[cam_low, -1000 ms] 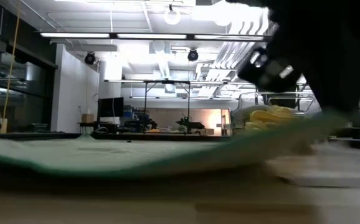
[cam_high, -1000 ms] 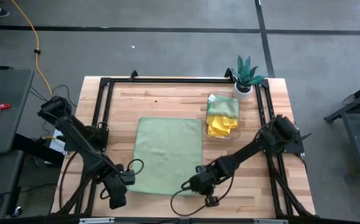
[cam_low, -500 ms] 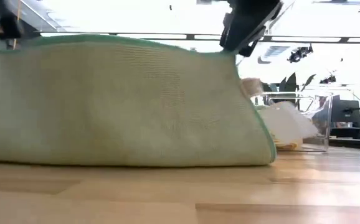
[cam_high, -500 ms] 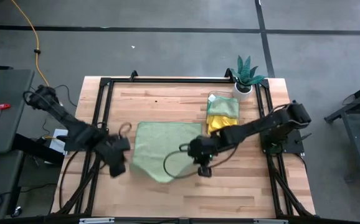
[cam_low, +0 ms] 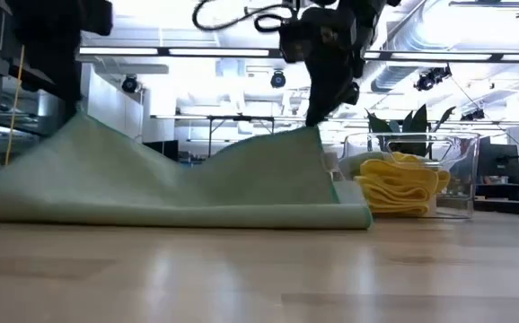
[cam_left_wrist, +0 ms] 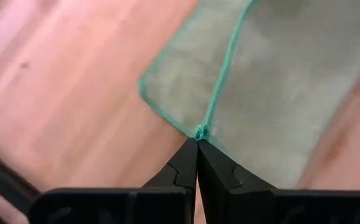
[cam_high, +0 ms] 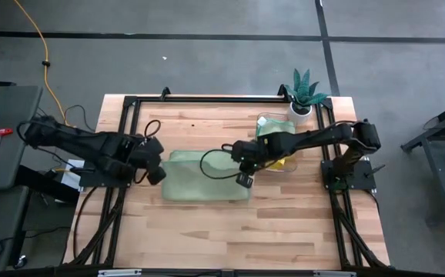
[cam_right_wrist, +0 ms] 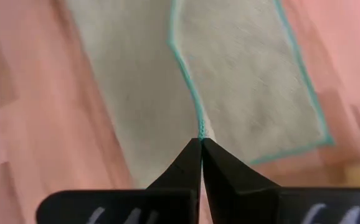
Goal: Fold microfiber towels
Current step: Fold the green microfiber towel
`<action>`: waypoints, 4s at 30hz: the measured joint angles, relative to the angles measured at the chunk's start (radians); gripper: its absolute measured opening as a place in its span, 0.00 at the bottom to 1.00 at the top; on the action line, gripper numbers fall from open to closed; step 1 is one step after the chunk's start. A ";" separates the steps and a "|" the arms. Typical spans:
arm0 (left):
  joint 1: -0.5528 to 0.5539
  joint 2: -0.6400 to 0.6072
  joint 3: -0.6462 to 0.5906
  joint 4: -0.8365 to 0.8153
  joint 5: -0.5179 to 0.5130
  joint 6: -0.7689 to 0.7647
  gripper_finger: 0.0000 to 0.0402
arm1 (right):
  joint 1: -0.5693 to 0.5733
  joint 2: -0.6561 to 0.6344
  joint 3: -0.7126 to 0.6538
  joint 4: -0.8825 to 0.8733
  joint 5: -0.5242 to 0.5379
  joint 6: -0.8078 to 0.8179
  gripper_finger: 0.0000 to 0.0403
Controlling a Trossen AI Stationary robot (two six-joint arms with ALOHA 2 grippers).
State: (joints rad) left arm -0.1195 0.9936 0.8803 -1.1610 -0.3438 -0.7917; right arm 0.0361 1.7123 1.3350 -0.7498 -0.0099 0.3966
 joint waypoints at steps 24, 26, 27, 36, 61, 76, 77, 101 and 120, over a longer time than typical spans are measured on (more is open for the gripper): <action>0.305 0.082 -0.139 0.254 -0.063 0.169 0.00 | -0.076 0.002 0.001 -0.092 0.193 0.192 0.00; 0.326 0.082 -0.149 0.273 -0.063 0.168 0.00 | -0.086 0.002 0.001 -0.092 0.193 0.208 0.00; 0.335 0.082 -0.154 0.277 -0.063 0.167 0.00 | -0.091 0.002 0.001 -0.092 0.193 0.210 0.00; 0.369 0.082 -0.161 0.294 -0.064 0.151 0.00 | -0.102 0.003 0.001 -0.092 0.192 0.217 0.00; 0.460 0.029 -0.053 0.243 0.046 0.441 0.40 | -0.114 -0.089 0.001 -0.011 0.196 0.117 0.51; -0.032 -0.076 -0.322 0.439 0.282 0.382 0.44 | 0.236 -0.114 -0.143 0.186 0.215 0.148 0.52; -0.056 -0.057 -0.328 0.448 0.275 0.388 0.43 | 0.243 -0.108 -0.144 0.190 0.218 0.155 0.52; -0.197 0.365 -0.327 0.544 0.172 0.485 0.36 | 0.235 -0.069 -0.146 0.162 0.210 0.122 0.52; -0.275 0.368 -0.329 0.548 0.153 0.399 0.01 | 0.253 0.161 -0.146 0.216 0.136 -0.127 0.52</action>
State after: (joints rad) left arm -0.3946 1.3617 0.5514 -0.6127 -0.1908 -0.3925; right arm 0.2895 1.8734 1.1889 -0.5340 0.1260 0.2694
